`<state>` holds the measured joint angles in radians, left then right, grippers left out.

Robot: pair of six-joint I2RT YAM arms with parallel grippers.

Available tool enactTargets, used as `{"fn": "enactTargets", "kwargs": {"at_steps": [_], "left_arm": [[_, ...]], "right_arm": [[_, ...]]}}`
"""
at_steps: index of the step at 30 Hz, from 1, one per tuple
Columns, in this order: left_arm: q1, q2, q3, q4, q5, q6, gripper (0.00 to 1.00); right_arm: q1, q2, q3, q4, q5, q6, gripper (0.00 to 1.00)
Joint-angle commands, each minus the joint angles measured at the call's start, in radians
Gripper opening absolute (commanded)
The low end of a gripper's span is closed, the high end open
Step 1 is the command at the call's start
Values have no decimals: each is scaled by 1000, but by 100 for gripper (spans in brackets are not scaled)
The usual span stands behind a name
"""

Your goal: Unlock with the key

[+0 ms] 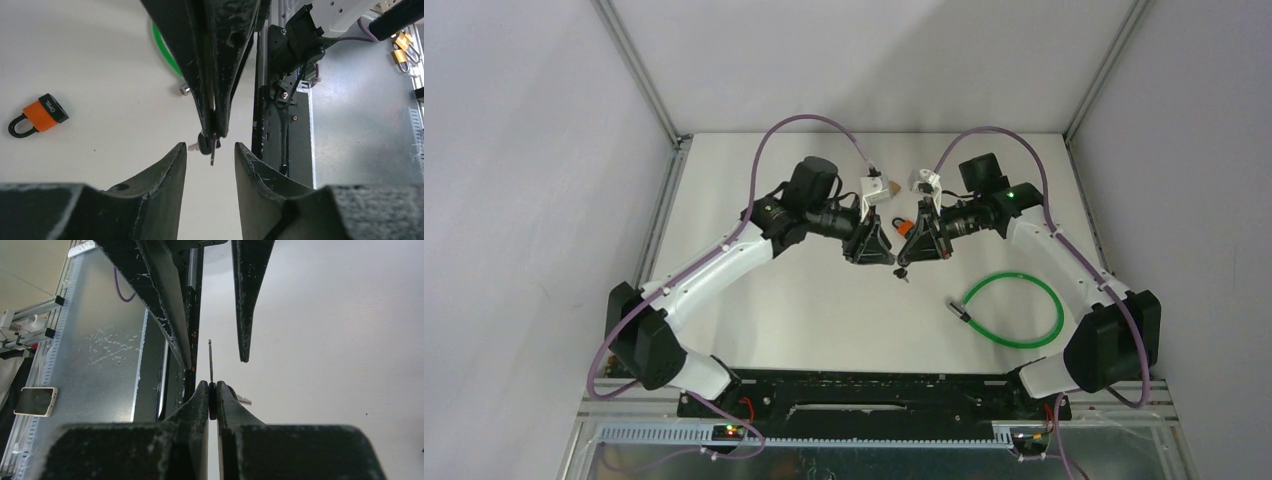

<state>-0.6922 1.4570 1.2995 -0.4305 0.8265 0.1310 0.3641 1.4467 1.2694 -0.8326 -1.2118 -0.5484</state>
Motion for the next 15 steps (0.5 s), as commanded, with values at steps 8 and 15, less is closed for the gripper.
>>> {"fn": "enactTargets", "kwargs": {"at_steps": [8, 15], "left_arm": [[-53, 41, 131, -53, 18, 37, 30], [-55, 52, 139, -78, 9, 50, 39]], "right_arm": [[-9, 13, 34, -9, -41, -4, 0], [-26, 15, 32, -28, -61, -25, 0]]}}
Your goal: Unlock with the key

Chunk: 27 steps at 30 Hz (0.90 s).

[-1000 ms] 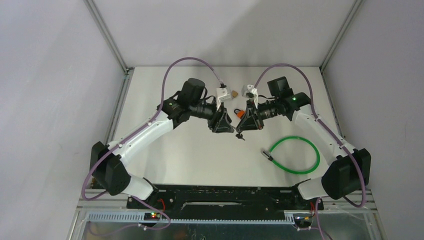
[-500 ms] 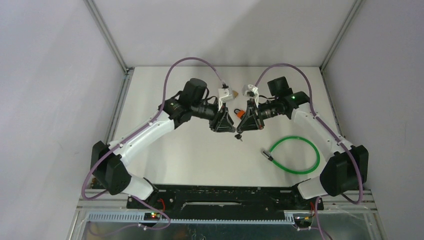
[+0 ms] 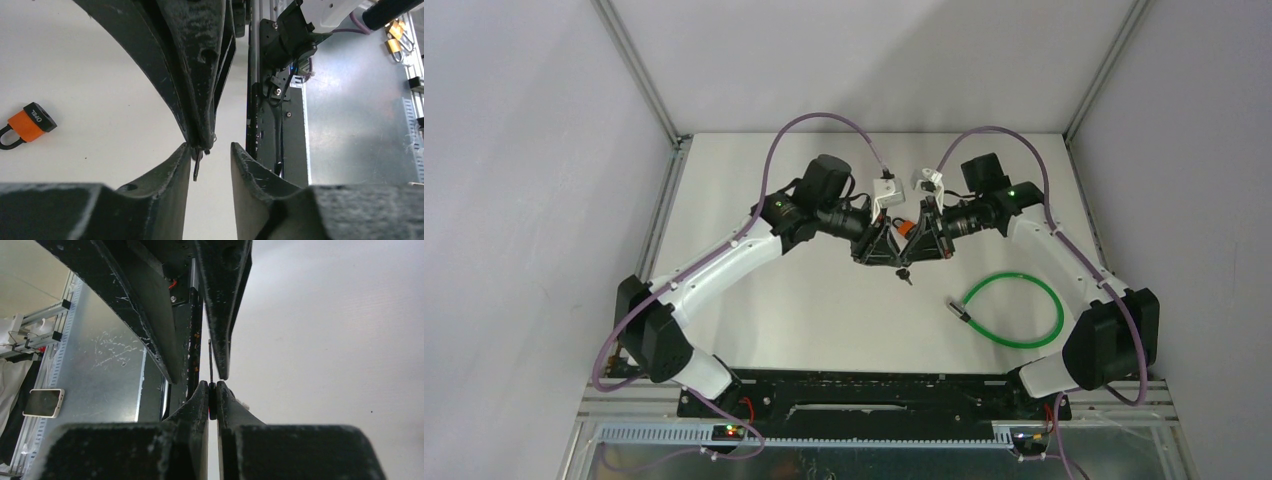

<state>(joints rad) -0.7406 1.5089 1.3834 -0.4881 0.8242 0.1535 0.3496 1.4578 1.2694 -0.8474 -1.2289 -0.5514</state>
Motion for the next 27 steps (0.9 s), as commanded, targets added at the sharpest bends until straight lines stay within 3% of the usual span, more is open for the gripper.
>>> {"fn": "enactTargets", "kwargs": {"at_steps": [1, 6, 16, 23, 27], "left_arm": [[-7, -2, 55, -22, 7, 30, 42], [-7, -6, 56, -29, -1, 38, 44], [-7, -5, 70, -10, -7, 17, 32], [-7, 11, 75, -10, -4, 9, 21], [-7, 17, 78, -13, 0, 7, 10]], "right_arm": [[-15, 5, 33, -17, -48, -26, 0], [-25, 5, 32, -25, -57, -36, 0], [-25, 11, 34, -33, -60, -47, 0], [-25, 12, 32, -33, -63, -49, 0], [-26, 13, 33, -35, -62, -49, 0]]}}
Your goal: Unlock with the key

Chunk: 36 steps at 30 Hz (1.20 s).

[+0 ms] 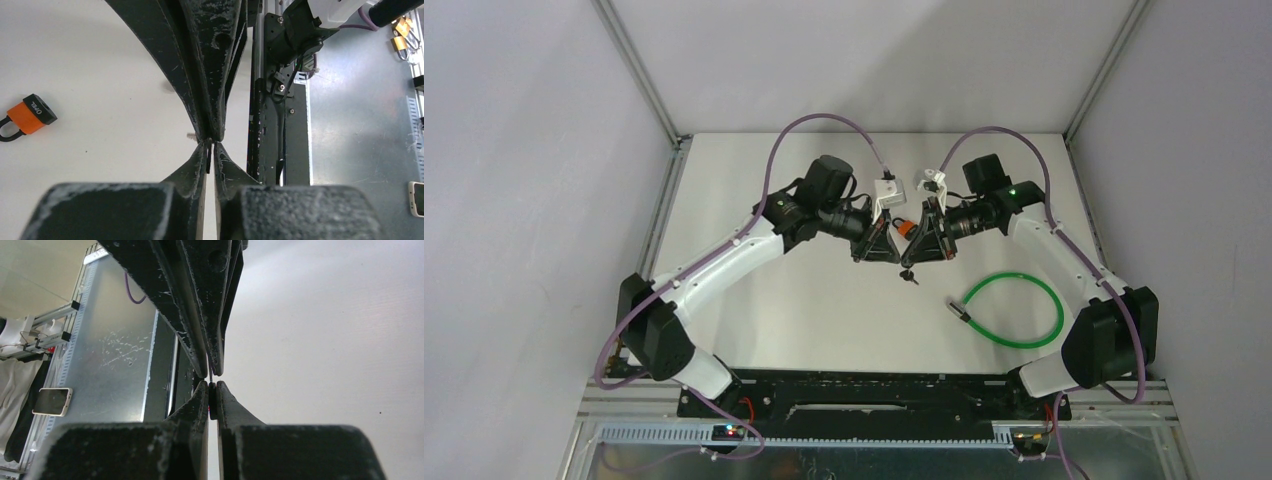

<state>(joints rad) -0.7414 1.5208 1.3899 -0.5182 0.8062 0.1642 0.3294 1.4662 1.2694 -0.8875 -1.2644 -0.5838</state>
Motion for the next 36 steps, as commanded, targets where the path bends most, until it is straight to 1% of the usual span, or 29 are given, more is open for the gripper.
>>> {"fn": "enactTargets", "kwargs": {"at_steps": [1, 3, 7, 10, 15, 20, 23, 26, 27, 31, 36], "left_arm": [[-6, 4, 72, 18, 19, -5, 7], [-6, 3, 72, 25, 22, -12, 1], [-7, -4, 63, 54, 24, -45, 0], [-6, -31, 25, 102, 14, -71, 0], [-3, -104, -84, 255, -2, -129, 0], [4, -155, -161, 348, -18, -158, 0], [10, -170, -181, 377, -24, -195, 0], [16, -180, -200, 401, -20, -210, 0], [21, -185, -210, 415, -18, -221, 0], [24, -199, -238, 462, -15, -259, 0], [24, -187, -260, 511, -19, -307, 0]], "right_arm": [[-6, 6, 33, 6, -27, -17, 0], [-6, 9, 32, 5, -27, -15, 0], [-7, 10, 33, 10, -21, -10, 0], [-14, 5, 32, 19, -16, 9, 0], [-42, -4, 32, 42, -21, 43, 10], [-62, -12, 32, 50, -40, 61, 20], [-70, -20, 22, 73, -45, 86, 29], [-82, -37, 2, 117, -41, 123, 43], [-87, -41, -5, 132, -43, 137, 46], [-100, -62, -22, 190, -63, 197, 49], [-91, -94, -40, 254, -77, 252, 48]]}}
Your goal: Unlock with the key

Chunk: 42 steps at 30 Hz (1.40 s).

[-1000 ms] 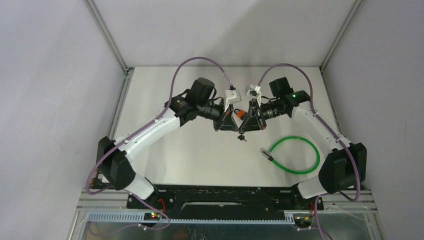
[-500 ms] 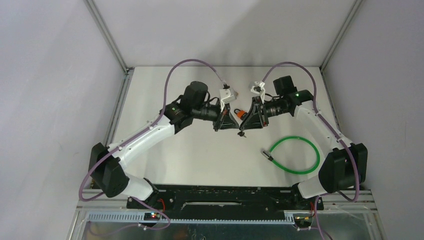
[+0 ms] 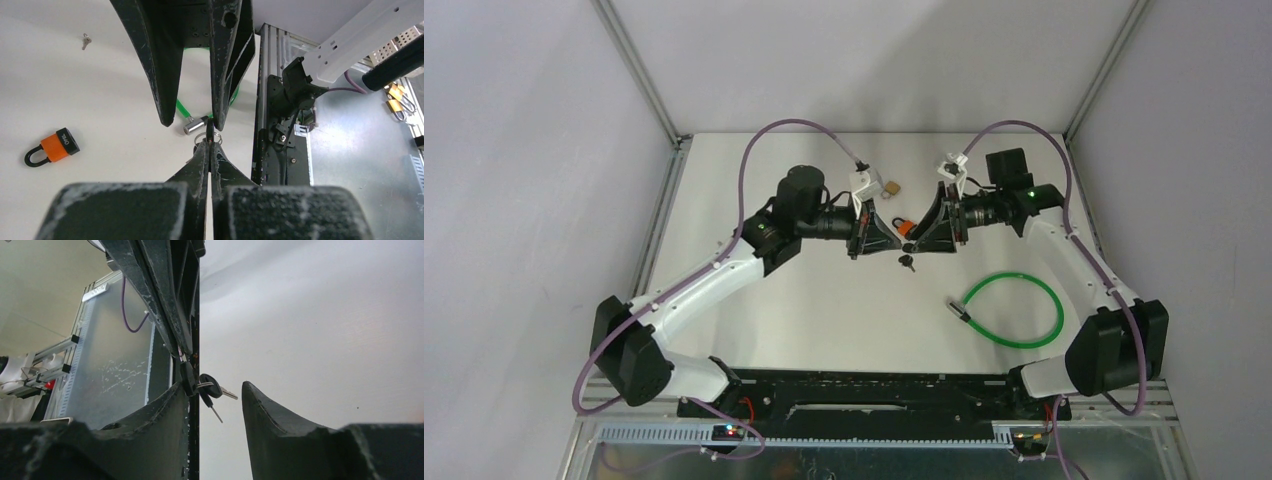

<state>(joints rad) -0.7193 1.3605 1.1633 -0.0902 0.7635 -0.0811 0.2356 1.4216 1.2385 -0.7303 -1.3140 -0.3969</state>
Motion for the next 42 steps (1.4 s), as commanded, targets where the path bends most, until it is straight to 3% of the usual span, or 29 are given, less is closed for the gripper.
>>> {"fn": "enactTargets", "kwargs": {"at_steps": [1, 13, 28, 42], "left_arm": [[3, -23, -36, 84, 27, -70, 0], [9, -8, -59, 176, 24, -131, 0], [15, 3, -68, 178, 8, -119, 0], [14, 21, -128, 219, 3, -129, 0]], "right_arm": [[6, -55, -15, 113, -25, 76, 47], [16, -64, -38, 135, -59, 81, 38], [8, -76, -38, 140, -83, 83, 1], [-59, -101, -38, 183, -104, 144, 0]]}}
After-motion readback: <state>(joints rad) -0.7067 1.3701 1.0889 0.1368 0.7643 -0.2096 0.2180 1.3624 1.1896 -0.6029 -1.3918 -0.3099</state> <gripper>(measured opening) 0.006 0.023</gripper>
